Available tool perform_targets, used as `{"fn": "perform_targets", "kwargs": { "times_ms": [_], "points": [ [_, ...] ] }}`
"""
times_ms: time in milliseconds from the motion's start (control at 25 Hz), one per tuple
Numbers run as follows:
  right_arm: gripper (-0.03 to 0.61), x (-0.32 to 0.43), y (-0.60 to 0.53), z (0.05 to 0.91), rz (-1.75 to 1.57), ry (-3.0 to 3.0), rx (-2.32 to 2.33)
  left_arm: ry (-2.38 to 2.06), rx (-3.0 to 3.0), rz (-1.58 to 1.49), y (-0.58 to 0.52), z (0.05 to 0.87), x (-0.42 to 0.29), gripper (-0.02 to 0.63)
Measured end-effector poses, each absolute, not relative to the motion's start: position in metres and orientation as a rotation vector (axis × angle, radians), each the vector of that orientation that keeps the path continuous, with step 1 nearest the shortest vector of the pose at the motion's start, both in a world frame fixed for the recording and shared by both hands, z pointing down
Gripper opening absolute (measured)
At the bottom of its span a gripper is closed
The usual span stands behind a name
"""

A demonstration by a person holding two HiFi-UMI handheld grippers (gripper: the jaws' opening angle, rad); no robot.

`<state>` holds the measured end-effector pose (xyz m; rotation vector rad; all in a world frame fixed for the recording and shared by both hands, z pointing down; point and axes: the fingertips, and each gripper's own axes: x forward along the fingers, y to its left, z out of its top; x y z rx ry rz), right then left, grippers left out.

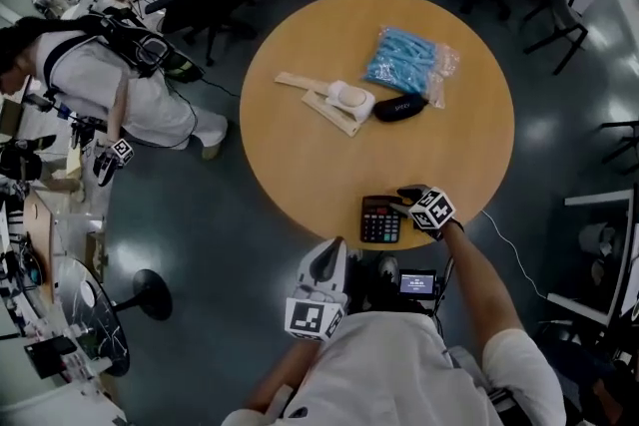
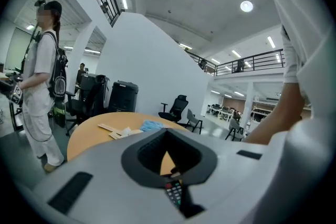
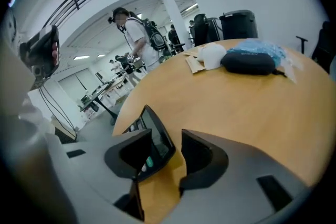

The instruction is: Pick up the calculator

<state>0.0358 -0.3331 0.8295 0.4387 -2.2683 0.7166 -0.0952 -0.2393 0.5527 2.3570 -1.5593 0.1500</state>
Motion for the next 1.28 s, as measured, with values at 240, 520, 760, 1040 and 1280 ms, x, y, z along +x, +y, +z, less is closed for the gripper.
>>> {"fn": "perform_targets", "kwargs": {
  "times_ms": [240,520,760,1040,1280],
  "points": [
    [0.126,0.017,-0.327,0.836,0.838,-2.242,0.261,-1.561,2.321,0.169,-0.244,0.557,-0.109,0.006],
    [0.069,0.03,-0.307,0.811,0.852,-2.255,0.388,-1.534,2.353,0.151,-0.25,0.56,-0.103,0.006],
    [0.052,0.065,-0.29,0.754,0.639,-2.303,0.767,-1.513,2.413,0.118,-0.253,0.549,-0.089,0.006],
    [0.051,0.109,-0.262,0.629,0.275,-2.28,1.244,-1.528,2.442,0.076,-0.246,0.535,-0.077,0.006],
    [0.052,0.116,-0.244,0.558,0.22,-2.385,1.498,-1.509,2.481,0.043,-0.248,0.528,-0.057,0.006]
  ]
}}
